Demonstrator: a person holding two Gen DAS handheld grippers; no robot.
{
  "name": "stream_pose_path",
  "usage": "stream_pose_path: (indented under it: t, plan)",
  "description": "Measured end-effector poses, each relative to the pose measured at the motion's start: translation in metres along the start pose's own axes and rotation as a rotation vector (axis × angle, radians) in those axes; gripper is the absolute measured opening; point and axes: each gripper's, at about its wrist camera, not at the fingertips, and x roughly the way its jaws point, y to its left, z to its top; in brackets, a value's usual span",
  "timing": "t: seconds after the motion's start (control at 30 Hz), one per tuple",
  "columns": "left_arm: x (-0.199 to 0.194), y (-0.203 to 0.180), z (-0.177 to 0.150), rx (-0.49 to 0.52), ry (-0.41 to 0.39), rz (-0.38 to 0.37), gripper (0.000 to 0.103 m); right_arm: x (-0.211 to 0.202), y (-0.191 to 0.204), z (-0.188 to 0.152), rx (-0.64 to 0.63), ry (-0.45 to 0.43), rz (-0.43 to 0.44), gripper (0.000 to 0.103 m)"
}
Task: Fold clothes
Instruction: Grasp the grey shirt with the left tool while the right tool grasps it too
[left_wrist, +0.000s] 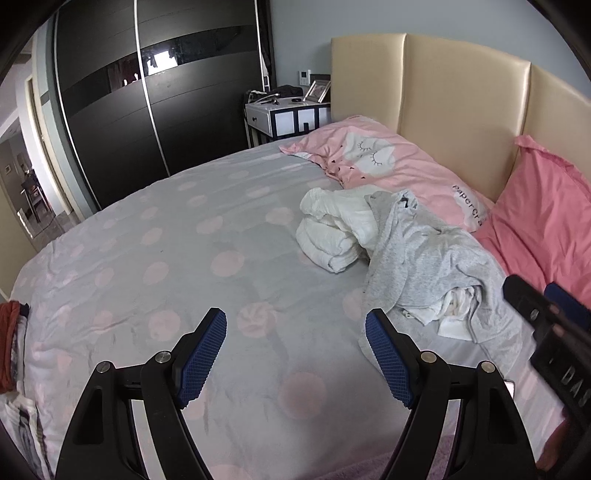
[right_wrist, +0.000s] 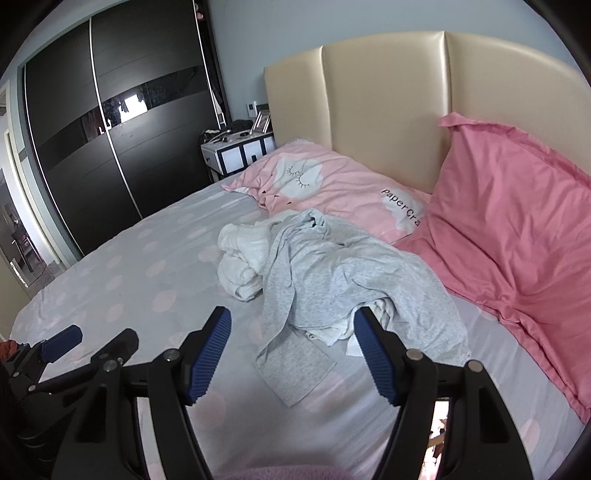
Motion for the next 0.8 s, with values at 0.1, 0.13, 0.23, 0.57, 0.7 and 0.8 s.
stream_pose_path:
  t: [0.1,0.13,0.23,0.57,0.7,0.8]
  plan:
    - [0.018,-0.003,0.010,0.039,0.009,0.003,0.079,0.022,-0.014,0.016,-0.009,0.034,-0.017,0.068]
    - [0.025,-0.004,0.015,0.049,0.013,-0.001,0.079,0.030,-0.020,0.022,-0.015,0.046,-0.027,0.068]
    - [0.047,-0.011,0.029,0.071,0.021,-0.044,0.079,0.059,-0.042,0.036,-0.015,0.107,-0.038,0.068]
    - [0.154,-0.081,0.053,0.143,0.123,-0.273,0.079,0.173,-0.100,0.044,0.037,0.282,-0.091,0.068]
    - [0.188,-0.096,0.051,0.137,0.181,-0.296,0.079,0.212,-0.116,0.042,0.065,0.313,-0.097,0.068]
    - [0.212,-0.108,0.050,0.133,0.224,-0.314,0.068,0.229,-0.118,0.041,0.041,0.308,-0.101,0.063]
